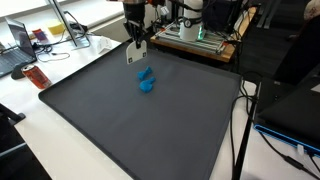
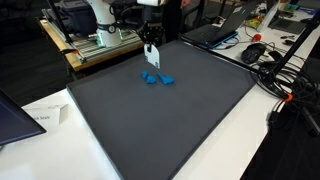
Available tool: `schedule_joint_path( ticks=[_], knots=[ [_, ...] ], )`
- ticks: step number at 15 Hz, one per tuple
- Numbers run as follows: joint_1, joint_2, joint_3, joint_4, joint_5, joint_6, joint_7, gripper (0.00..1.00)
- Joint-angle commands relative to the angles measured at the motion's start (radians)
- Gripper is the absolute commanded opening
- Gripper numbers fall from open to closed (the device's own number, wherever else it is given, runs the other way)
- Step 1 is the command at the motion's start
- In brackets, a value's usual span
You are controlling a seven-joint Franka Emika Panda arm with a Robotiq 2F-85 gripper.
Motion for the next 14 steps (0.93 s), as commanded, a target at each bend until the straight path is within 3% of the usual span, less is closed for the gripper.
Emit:
schedule_joint_path(
  ticks=[1,14],
  knots=[
    [0.005,0.026,0.008,0.051,-0.088,-0.061,0.097,0.01],
    [0.059,0.188,-0.016,0.170,-0.245,-0.163,0.392,0.01]
  ],
)
